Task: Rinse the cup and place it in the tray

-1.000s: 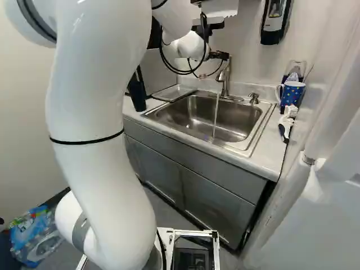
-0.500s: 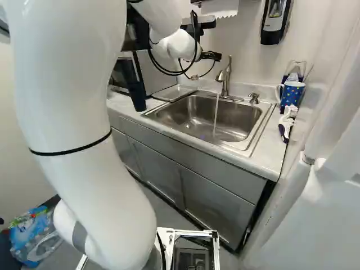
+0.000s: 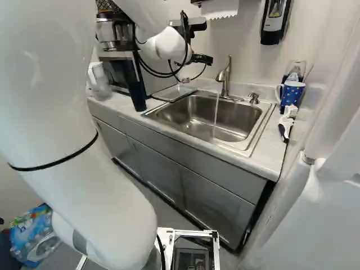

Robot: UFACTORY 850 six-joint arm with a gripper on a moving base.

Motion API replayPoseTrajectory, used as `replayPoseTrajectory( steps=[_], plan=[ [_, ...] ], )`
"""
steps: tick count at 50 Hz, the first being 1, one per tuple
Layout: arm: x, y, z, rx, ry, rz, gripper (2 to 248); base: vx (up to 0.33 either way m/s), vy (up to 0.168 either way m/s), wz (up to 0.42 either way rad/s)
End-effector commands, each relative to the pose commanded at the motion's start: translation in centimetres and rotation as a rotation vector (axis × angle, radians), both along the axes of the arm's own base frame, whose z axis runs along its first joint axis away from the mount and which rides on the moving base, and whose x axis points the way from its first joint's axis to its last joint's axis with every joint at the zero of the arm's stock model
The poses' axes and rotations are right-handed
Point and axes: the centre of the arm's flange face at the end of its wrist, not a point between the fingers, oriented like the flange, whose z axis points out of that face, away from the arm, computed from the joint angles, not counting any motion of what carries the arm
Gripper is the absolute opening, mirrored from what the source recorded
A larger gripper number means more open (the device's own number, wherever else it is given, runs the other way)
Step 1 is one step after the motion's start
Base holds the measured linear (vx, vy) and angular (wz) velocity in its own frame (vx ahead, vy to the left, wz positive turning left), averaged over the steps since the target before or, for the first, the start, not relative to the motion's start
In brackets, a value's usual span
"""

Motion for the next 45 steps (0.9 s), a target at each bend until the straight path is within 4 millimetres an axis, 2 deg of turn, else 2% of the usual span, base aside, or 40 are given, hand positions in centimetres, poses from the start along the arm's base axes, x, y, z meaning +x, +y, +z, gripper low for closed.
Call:
replayPoseTrajectory(
  steps=[16, 45],
  plan=[
    [-2.5, 1.2, -0.8, 0.021, 0.090, 0.012, 247, 0.000, 0.000, 0.000],
    [-7.3, 1.8, -2.4, 0.065, 0.275, 0.002, 247, 0.000, 0.000, 0.000]
  ],
)
